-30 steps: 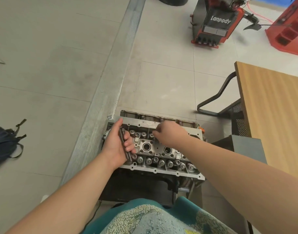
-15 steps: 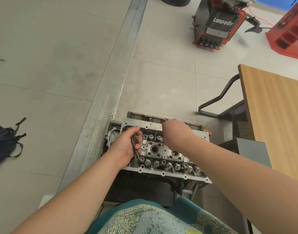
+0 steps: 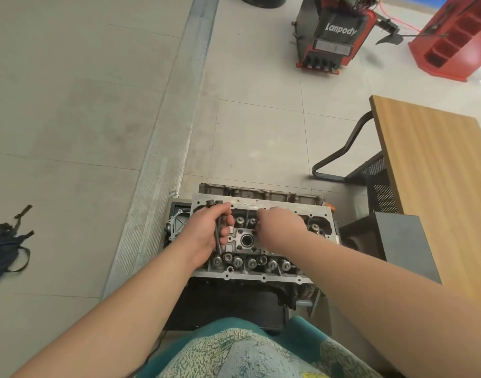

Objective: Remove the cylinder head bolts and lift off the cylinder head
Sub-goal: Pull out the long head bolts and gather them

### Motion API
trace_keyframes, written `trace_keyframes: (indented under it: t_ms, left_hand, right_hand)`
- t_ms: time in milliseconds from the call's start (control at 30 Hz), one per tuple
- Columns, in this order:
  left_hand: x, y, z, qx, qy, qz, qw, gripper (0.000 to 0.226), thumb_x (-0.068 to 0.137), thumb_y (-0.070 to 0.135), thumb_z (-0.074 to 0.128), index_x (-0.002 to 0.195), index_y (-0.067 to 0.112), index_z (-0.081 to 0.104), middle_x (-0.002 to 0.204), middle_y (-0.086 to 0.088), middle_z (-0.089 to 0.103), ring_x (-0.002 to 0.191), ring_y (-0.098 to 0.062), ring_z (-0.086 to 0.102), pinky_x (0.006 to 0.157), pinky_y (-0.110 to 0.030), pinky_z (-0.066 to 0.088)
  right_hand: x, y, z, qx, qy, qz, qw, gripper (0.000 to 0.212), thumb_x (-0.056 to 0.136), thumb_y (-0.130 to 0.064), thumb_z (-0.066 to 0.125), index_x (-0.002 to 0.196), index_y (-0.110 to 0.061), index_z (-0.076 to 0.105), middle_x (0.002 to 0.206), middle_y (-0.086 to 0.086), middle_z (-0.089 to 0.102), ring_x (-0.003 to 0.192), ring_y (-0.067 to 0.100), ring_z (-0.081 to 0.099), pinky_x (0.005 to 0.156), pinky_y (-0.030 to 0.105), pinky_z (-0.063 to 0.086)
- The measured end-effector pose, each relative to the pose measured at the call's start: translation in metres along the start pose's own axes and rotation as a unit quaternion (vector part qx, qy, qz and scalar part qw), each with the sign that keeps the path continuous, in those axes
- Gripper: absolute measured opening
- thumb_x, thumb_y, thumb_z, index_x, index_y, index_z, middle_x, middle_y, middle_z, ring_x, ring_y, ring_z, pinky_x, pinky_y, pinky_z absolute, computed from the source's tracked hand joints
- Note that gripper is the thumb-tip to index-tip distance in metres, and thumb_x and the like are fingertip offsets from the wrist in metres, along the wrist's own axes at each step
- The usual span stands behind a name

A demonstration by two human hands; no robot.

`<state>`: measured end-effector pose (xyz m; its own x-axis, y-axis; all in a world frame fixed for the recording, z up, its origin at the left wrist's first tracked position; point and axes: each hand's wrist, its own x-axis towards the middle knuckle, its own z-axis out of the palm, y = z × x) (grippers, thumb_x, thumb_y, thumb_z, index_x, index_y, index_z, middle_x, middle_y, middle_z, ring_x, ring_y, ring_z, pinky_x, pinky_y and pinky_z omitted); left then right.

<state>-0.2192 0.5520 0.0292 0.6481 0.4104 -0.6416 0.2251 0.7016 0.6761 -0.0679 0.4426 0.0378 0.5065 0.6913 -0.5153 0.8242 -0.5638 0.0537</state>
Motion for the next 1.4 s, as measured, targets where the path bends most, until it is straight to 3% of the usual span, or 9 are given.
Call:
trace_keyframes:
  t_ms: [133,367,533,667,767,933,1033,1200,1400]
  left_hand:
    - [-0.001,-0.003,0.000,-0.010,-0.001,-0.005,1.000,0.017,0.106,0.026,0.059,0.095,0.013,0.061,0.075,-0.003,0.062,0.056,-0.014,0.046,0.052,-0.029,0.036]
    - [-0.005,0.002,-0.006,-0.081,-0.011,-0.021,0.996,0.060,0.105,0.065,0.042,0.088,0.013,0.064,0.075,-0.010,0.063,0.061,-0.023,0.054,0.064,-0.038,0.042]
    - [-0.004,0.009,-0.012,-0.082,0.011,0.001,0.997,0.055,0.110,0.055,0.037,0.089,0.012,0.065,0.077,-0.009,0.065,0.067,-0.024,0.058,0.071,-0.040,0.046]
    - [-0.009,0.012,-0.006,-0.083,-0.058,-0.017,0.995,0.073,0.105,0.070,0.037,0.110,0.004,0.068,0.083,-0.014,0.065,0.076,-0.029,0.064,0.076,-0.043,0.051]
    - [-0.015,0.014,-0.006,-0.073,-0.126,-0.021,0.989,0.090,0.097,0.084,0.033,0.117,0.007,0.075,0.076,-0.010,0.056,0.065,-0.025,0.055,0.062,-0.037,0.050]
    - [-0.023,0.014,-0.027,-0.181,-0.071,-0.029,0.980,0.050,0.090,0.067,0.069,0.080,0.018,0.065,0.059,0.003,0.035,0.050,-0.013,0.031,0.053,-0.028,0.032]
    - [-0.024,0.009,-0.049,-0.196,-0.024,-0.033,0.980,0.030,0.100,0.032,0.067,0.078,0.019,0.051,0.056,0.005,0.037,0.045,-0.009,0.033,0.048,-0.024,0.037]
    - [-0.031,0.001,-0.072,-0.189,0.007,-0.032,0.981,0.020,0.109,0.027,0.053,0.098,0.013,0.062,0.073,-0.004,0.057,0.058,-0.016,0.049,0.057,-0.032,0.046]
    - [-0.036,-0.001,-0.082,-0.185,-0.013,-0.025,0.982,0.024,0.108,0.027,0.053,0.116,0.007,0.064,0.087,-0.011,0.069,0.071,-0.023,0.063,0.072,-0.040,0.052]
  right_hand:
    - [0.003,0.000,-0.003,0.025,-0.021,0.046,0.998,0.015,0.092,-0.027,0.060,0.081,-0.016,0.059,0.076,0.000,0.062,0.063,0.019,0.061,0.045,0.025,0.039]
    - [-0.017,0.000,-0.027,0.082,0.003,0.024,0.996,0.009,0.093,-0.020,0.061,0.098,-0.014,0.065,0.082,0.002,0.063,0.071,0.020,0.062,0.059,0.032,0.053]
    - [-0.048,0.001,-0.072,0.243,0.089,-0.018,0.966,0.009,0.089,-0.028,0.059,0.083,-0.027,0.065,0.078,-0.006,0.069,0.068,0.014,0.066,0.056,0.027,0.052]
    - [-0.050,-0.028,-0.097,0.303,0.057,-0.102,0.946,0.017,0.095,-0.031,0.061,0.084,-0.027,0.072,0.073,-0.009,0.071,0.056,0.001,0.060,0.051,0.021,0.043]
    - [-0.041,-0.050,-0.092,0.293,0.060,-0.129,0.945,0.022,0.100,-0.039,0.062,0.100,-0.021,0.076,0.083,-0.003,0.074,0.069,0.009,0.065,0.061,0.026,0.046]
    - [-0.020,-0.056,-0.064,0.384,0.124,-0.043,0.914,0.037,0.109,-0.046,0.042,0.088,-0.021,0.060,0.077,-0.003,0.065,0.069,0.017,0.059,0.061,0.032,0.043]
    - [-0.004,-0.047,-0.041,0.198,0.068,-0.006,0.978,0.029,0.106,-0.039,0.047,0.106,-0.019,0.068,0.092,0.002,0.072,0.081,0.026,0.067,0.073,0.038,0.059]
    - [0.009,-0.057,-0.015,0.084,-0.009,-0.002,0.996,0.041,0.103,-0.055,0.048,0.101,-0.020,0.069,0.086,0.000,0.070,0.080,0.023,0.068,0.074,0.037,0.059]
    - [0.015,-0.066,-0.020,0.116,-0.003,0.022,0.993,0.026,0.098,-0.038,0.058,0.094,-0.014,0.068,0.082,0.002,0.067,0.073,0.022,0.066,0.062,0.032,0.056]
